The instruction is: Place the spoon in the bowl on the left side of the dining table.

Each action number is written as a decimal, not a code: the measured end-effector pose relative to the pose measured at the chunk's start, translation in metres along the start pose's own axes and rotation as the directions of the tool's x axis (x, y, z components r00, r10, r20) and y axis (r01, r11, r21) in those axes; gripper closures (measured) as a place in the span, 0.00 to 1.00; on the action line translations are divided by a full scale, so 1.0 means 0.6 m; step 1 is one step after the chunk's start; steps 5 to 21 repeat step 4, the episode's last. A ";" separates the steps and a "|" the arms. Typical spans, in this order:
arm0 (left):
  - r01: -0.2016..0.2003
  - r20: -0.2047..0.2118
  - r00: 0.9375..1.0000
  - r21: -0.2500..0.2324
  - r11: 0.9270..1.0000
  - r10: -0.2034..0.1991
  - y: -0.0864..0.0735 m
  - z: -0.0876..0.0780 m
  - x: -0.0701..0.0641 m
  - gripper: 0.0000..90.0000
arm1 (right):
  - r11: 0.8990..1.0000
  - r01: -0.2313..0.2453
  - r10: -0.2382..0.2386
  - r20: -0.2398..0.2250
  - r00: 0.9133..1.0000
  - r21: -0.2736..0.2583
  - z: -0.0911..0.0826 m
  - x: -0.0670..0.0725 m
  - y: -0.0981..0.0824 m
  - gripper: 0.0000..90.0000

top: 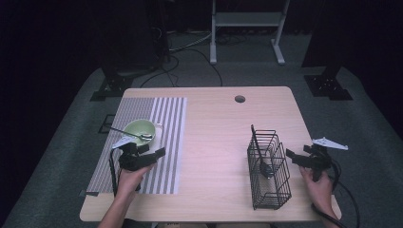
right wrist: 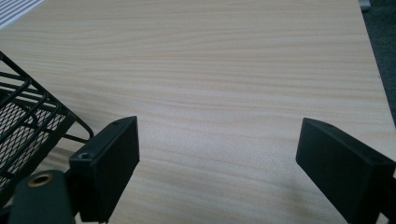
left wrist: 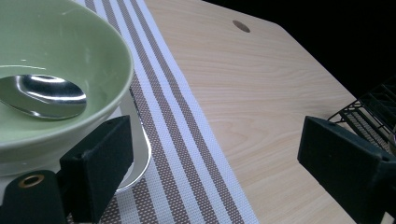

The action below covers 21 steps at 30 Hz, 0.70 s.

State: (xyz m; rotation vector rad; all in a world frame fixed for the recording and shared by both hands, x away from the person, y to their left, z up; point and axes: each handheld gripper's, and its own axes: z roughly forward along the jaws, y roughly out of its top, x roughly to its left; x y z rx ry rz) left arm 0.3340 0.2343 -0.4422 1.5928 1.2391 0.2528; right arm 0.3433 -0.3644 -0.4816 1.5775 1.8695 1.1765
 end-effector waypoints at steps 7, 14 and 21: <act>-0.001 0.012 1.000 -0.017 1.000 0.001 -0.007 0.004 -0.003 0.11 | 1.000 0.000 0.000 -0.003 1.000 -0.003 0.000 -0.001 0.000 0.14; -0.001 0.012 1.000 -0.017 1.000 0.001 -0.007 0.004 -0.003 0.11 | 1.000 0.000 0.000 -0.003 1.000 -0.003 0.000 -0.001 0.000 0.14; -0.001 0.012 1.000 -0.017 1.000 0.001 -0.007 0.004 -0.003 0.11 | 1.000 0.000 0.000 -0.003 1.000 -0.003 0.000 -0.001 0.000 0.14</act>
